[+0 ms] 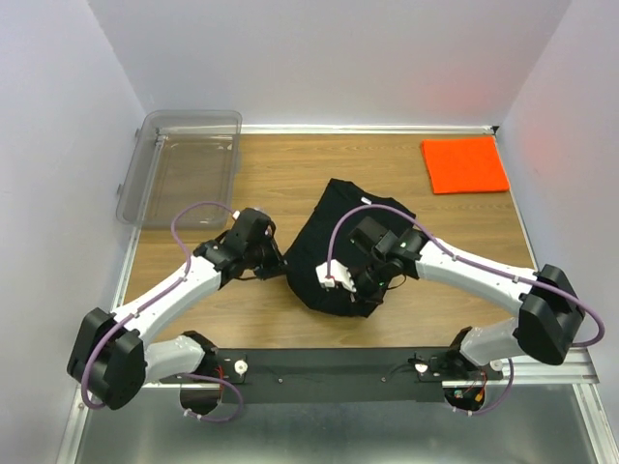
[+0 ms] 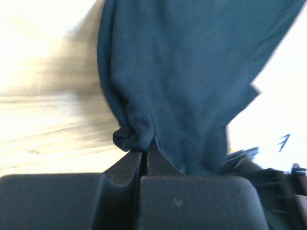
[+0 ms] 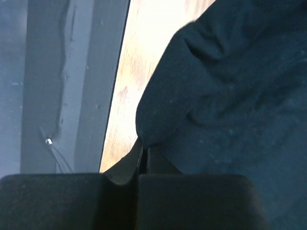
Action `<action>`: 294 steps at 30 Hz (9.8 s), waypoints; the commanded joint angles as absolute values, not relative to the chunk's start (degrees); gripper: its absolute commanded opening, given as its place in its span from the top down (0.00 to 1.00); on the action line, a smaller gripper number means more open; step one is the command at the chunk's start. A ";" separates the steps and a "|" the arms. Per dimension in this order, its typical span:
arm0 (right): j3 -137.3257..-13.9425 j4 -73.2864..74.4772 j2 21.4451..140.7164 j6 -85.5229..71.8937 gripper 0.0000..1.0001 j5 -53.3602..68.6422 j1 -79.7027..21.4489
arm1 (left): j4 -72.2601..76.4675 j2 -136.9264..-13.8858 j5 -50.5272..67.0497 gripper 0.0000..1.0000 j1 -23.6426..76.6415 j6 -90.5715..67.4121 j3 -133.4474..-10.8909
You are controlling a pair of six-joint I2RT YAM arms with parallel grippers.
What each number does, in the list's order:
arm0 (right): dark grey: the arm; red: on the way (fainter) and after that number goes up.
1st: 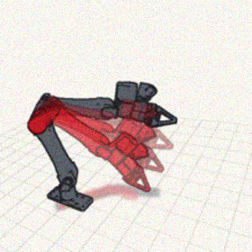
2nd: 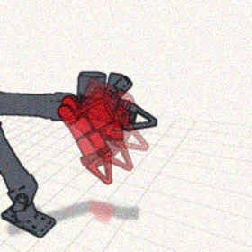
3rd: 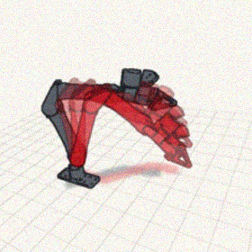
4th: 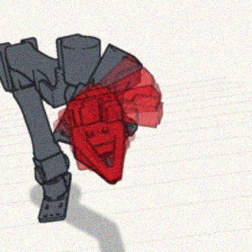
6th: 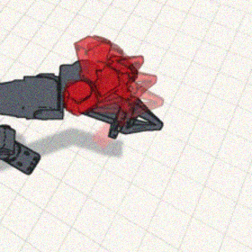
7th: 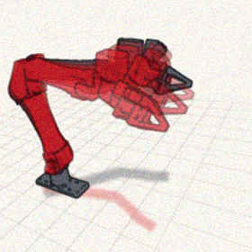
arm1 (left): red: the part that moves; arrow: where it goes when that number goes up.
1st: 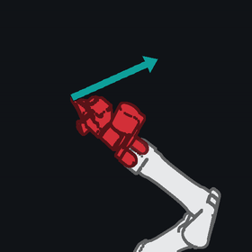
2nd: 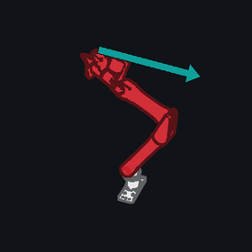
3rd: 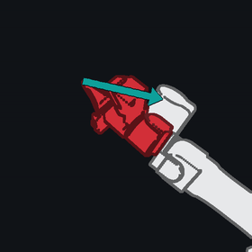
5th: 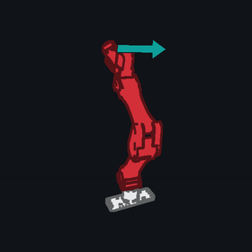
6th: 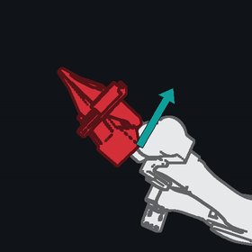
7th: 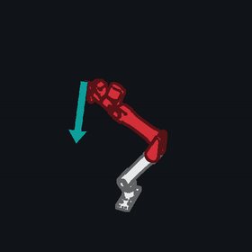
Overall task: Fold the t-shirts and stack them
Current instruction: Fold the tshirt
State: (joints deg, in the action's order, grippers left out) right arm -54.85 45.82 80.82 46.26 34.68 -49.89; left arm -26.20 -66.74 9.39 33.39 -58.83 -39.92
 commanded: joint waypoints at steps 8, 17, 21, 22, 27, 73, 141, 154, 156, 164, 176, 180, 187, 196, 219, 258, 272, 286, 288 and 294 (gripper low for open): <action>-57.56 44.65 79.81 36.92 0.99 23.38 -44.67 | -26.20 -76.63 5.36 1.00 31.21 -54.94 -53.42; -71.71 44.03 85.85 37.79 0.99 24.79 -19.08 | -17.33 -102.01 9.82 1.00 29.97 -43.88 -92.47; -75.40 40.09 90.95 35.34 0.99 21.45 -13.73 | -17.57 -120.96 14.84 1.00 29.97 -40.88 -110.41; -75.93 39.56 92.01 34.37 0.99 21.36 -12.93 | -18.62 -124.16 16.68 1.00 29.88 -40.17 -113.96; -76.99 38.50 96.23 32.96 0.99 21.36 -9.76 | -22.32 -138.58 18.11 1.00 29.88 -40.34 -129.35; -73.21 19.78 105.47 19.25 0.74 9.23 -3.52 | 6.85 -153.73 22.15 0.45 28.74 -54.06 -139.04; -138.77 22.24 150.55 -17.83 0.78 10.28 -1.50 | 10.02 -134.82 27.68 0.54 29.00 -37.44 -102.48; -116.27 22.32 131.96 4.63 0.82 43.11 2.64 | 12.66 -134.30 26.81 0.53 28.65 -38.14 -103.01; -106.65 22.32 122.50 9.73 0.85 48.32 2.64 | 13.44 -135.00 26.89 0.54 28.30 -39.37 -104.06; -81.39 23.47 113.73 10.82 0.99 47.29 4.56 | 13.54 -142.82 28.92 0.54 28.13 -45.34 -112.75; -82.71 23.91 122.69 6.76 0.99 46.76 14.94 | 13.27 -150.64 25.06 0.54 25.75 -55.01 -121.38; -82.18 24.78 122.78 7.47 0.99 47.11 15.82 | 11.87 -151.43 23.12 0.54 24.35 -56.95 -121.29; -82.09 26.54 115.68 11.77 0.94 50.52 16.17 | 15.73 -149.86 25.14 0.53 23.29 -54.67 -122.34; -103.57 26.10 126.81 -1.71 0.92 58.91 11.26 | 16.26 -148.01 23.55 0.53 21.97 -55.90 -122.17; -142.03 15.38 159.08 -37.17 0.86 23.46 2.64 | 20.30 -136.76 28.83 0.53 20.57 -45.97 -106.62; -83.23 16.96 129.90 -12.56 0.89 62.41 -2.55 | 15.04 -157.50 27.95 0.58 24.61 -60.72 -129.90; -82.97 21.97 130.87 -13.63 0.90 55.11 -2.55 | 10.02 -163.30 27.33 0.61 22.50 -68.29 -136.05; -90.18 29.26 115.77 -3.52 0.52 63.55 -2.11 | 17.40 -151.55 31.73 0.54 21.18 -59.35 -130.01; -88.26 30.66 110.06 -1.41 0.47 58.75 -1.85 | 17.14 -142.79 29.45 0.47 21.18 -51.00 -124.14; -76.39 31.38 98.81 -2.63 0.26 38.83 -1.76 | 17.66 -117.14 16.37 0.39 21.09 -34.40 -105.41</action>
